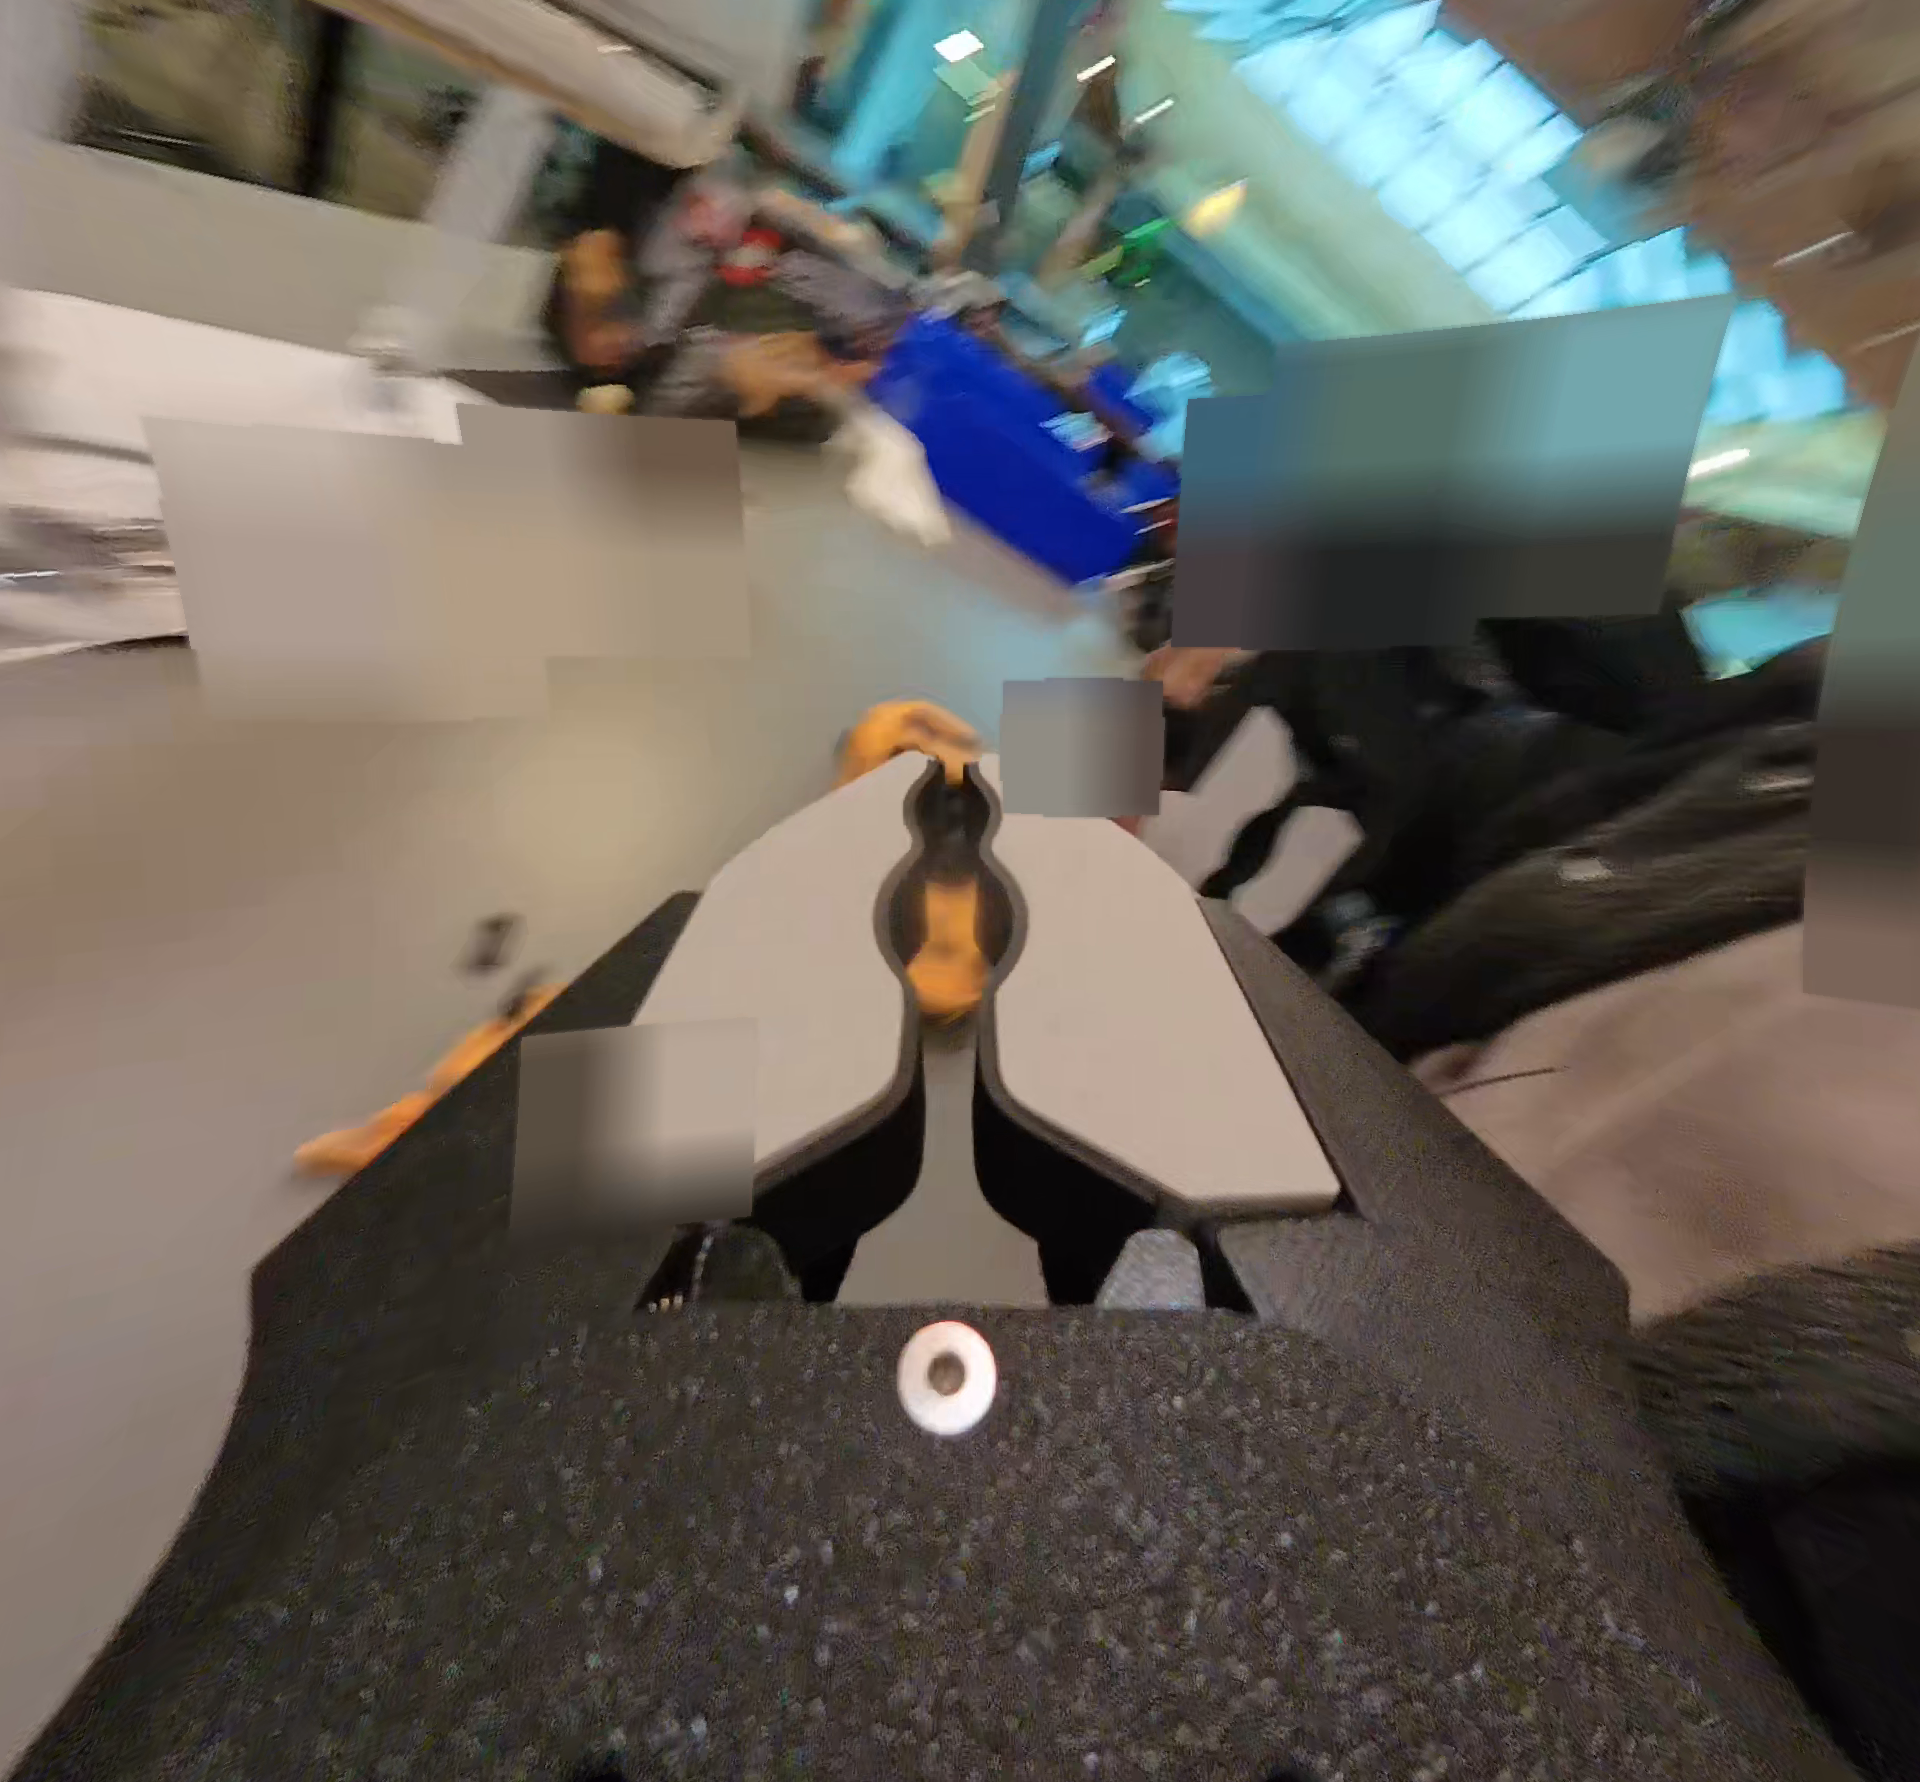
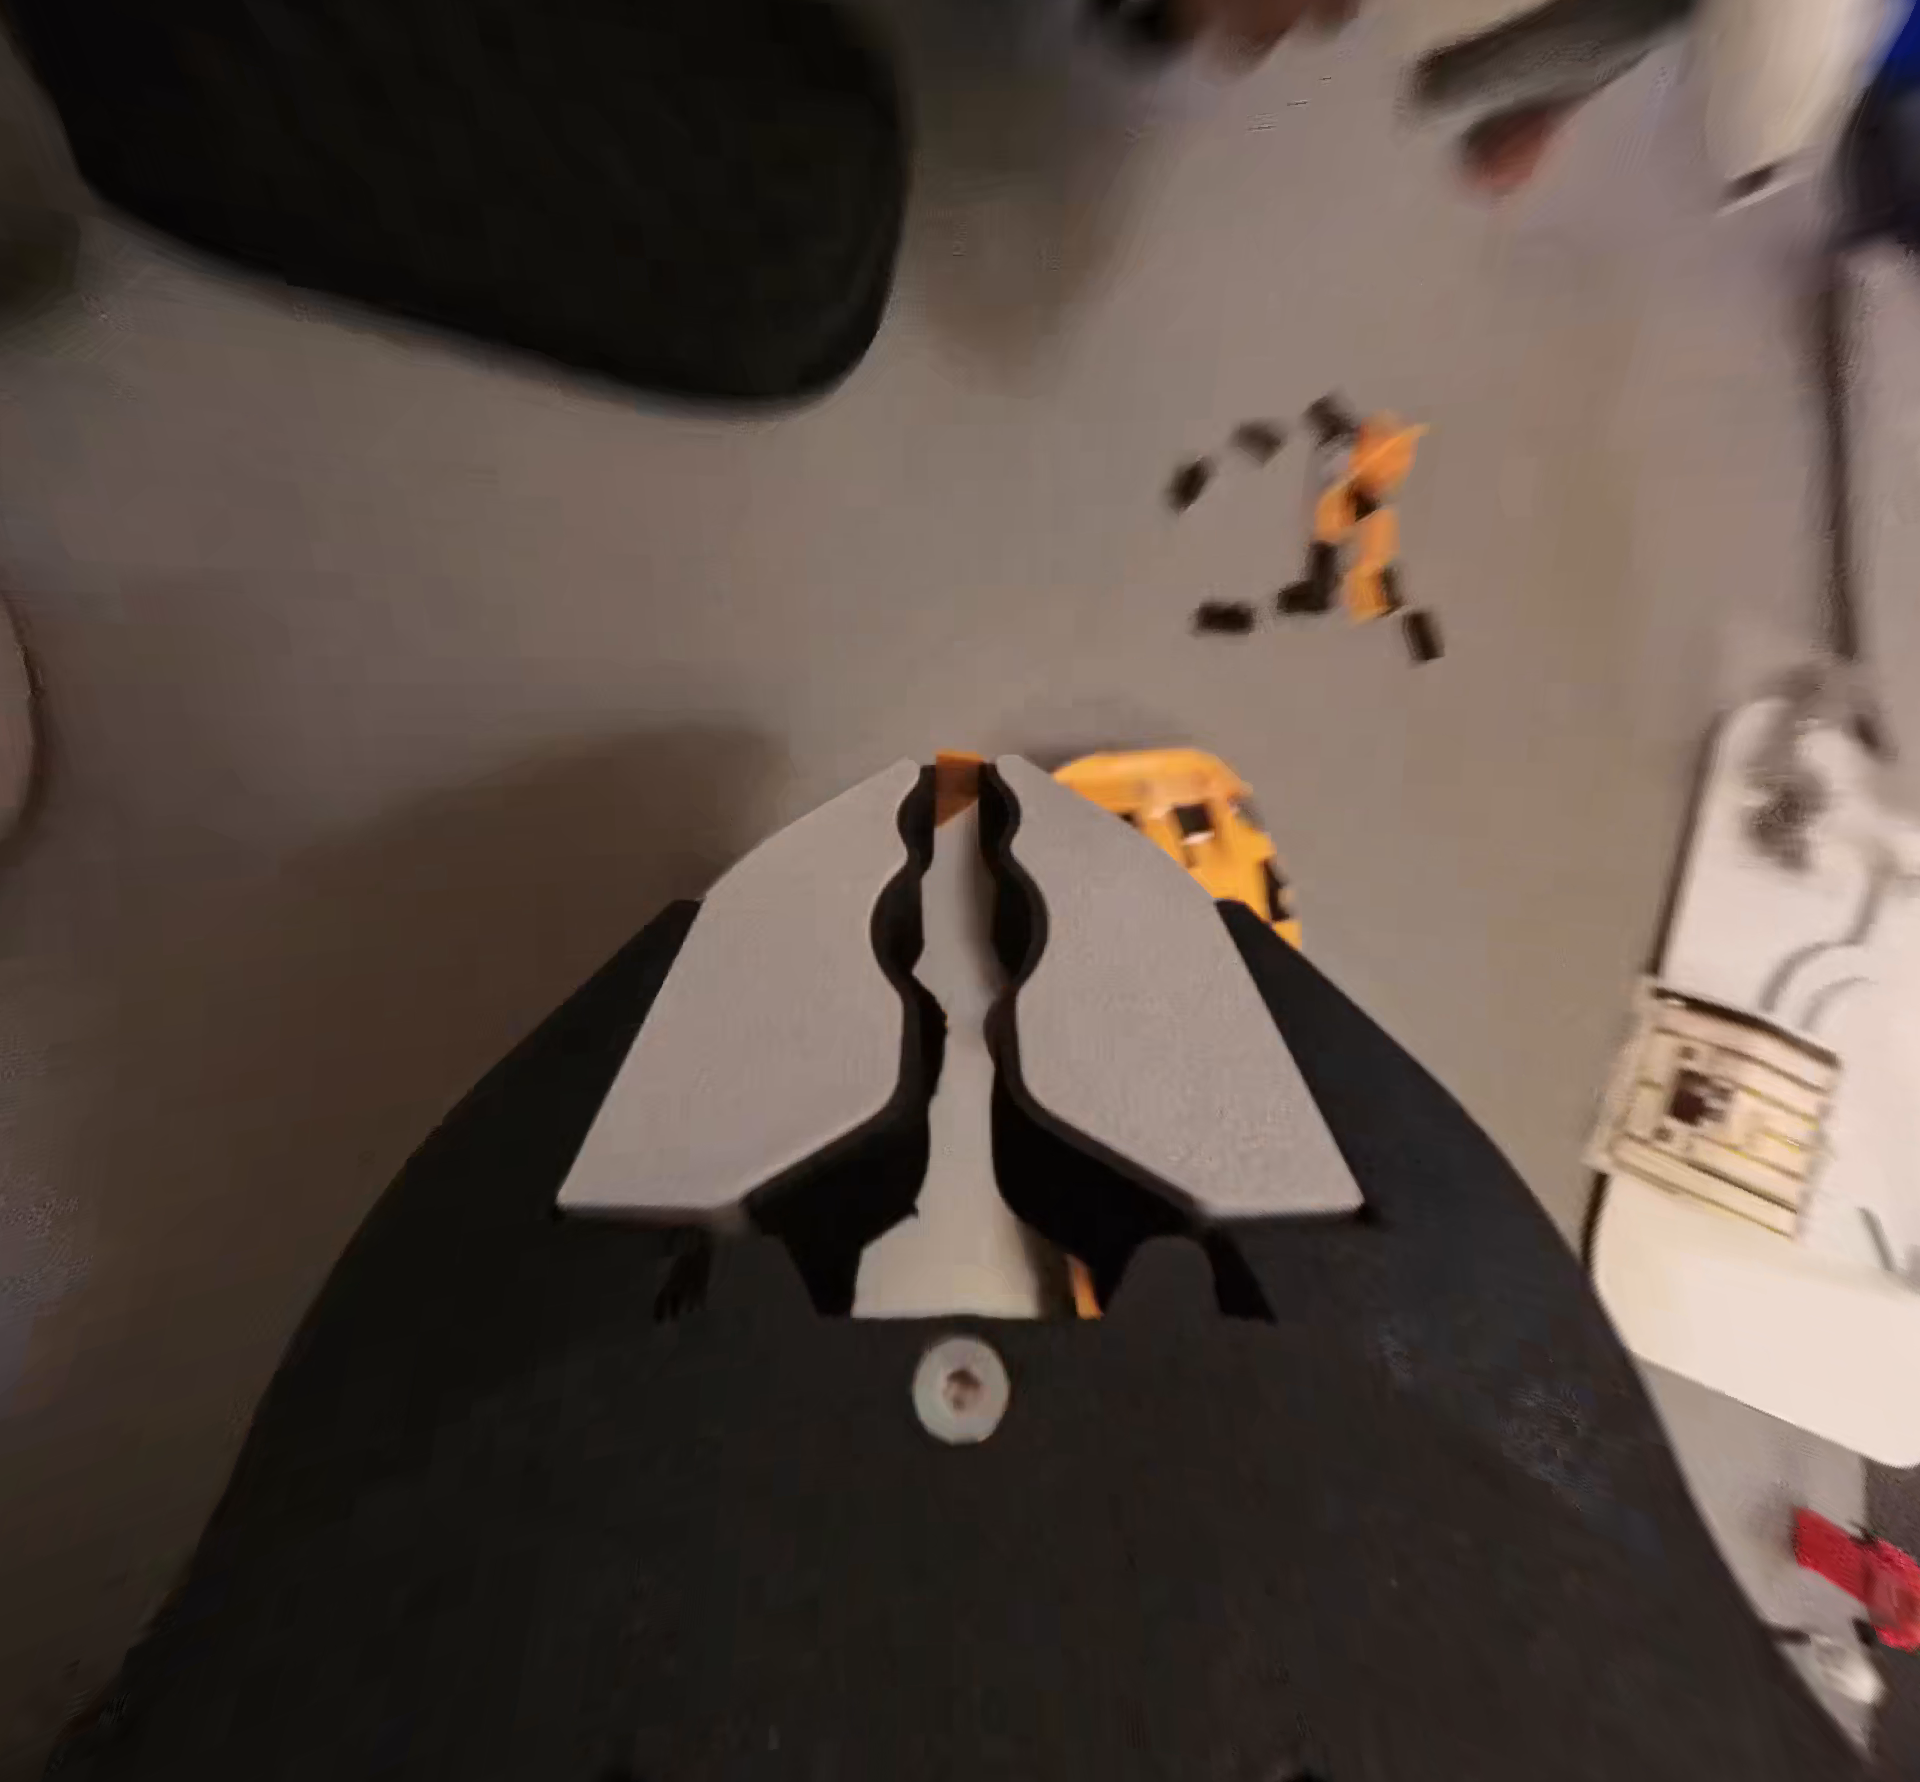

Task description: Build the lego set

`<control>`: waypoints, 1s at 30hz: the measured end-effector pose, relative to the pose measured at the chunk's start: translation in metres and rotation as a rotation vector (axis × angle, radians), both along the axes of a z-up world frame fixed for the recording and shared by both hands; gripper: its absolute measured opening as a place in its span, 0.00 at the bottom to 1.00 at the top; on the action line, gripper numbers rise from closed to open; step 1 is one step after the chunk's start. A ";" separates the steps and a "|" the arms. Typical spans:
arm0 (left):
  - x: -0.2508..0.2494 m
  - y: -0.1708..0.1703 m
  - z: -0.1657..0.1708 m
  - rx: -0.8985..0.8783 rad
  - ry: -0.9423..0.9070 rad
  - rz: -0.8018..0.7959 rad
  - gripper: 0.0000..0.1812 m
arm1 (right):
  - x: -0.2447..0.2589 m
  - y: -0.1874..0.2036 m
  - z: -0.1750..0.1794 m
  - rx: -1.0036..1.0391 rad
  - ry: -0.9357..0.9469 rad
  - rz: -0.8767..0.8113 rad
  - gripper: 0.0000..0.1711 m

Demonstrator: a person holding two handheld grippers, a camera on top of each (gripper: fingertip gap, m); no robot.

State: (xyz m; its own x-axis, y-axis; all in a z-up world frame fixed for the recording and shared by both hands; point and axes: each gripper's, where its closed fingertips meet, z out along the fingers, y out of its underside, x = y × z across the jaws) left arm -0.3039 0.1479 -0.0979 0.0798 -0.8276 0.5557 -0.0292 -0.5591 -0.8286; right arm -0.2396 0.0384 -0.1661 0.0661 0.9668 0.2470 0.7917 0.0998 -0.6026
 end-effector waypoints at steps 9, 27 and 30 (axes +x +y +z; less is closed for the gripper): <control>-0.027 0.026 -0.079 0.241 0.621 0.156 0.04 | 0.034 -0.019 -0.061 -0.029 -0.633 0.510 0.04; -0.054 0.042 -0.115 0.196 0.857 0.248 0.06 | 0.028 -0.014 -0.063 0.172 -0.724 0.852 0.10; -0.047 0.041 -0.118 0.181 0.832 0.240 0.06 | 0.027 -0.015 -0.061 0.159 -0.655 0.821 0.13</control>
State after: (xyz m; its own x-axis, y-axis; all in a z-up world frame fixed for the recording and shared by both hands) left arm -0.3507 0.1894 -0.2162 0.5830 -0.8061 0.1019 -0.5608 -0.4899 -0.6675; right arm -0.2129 0.0233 -0.2273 -0.7838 0.6082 0.1259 0.6114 0.7912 -0.0158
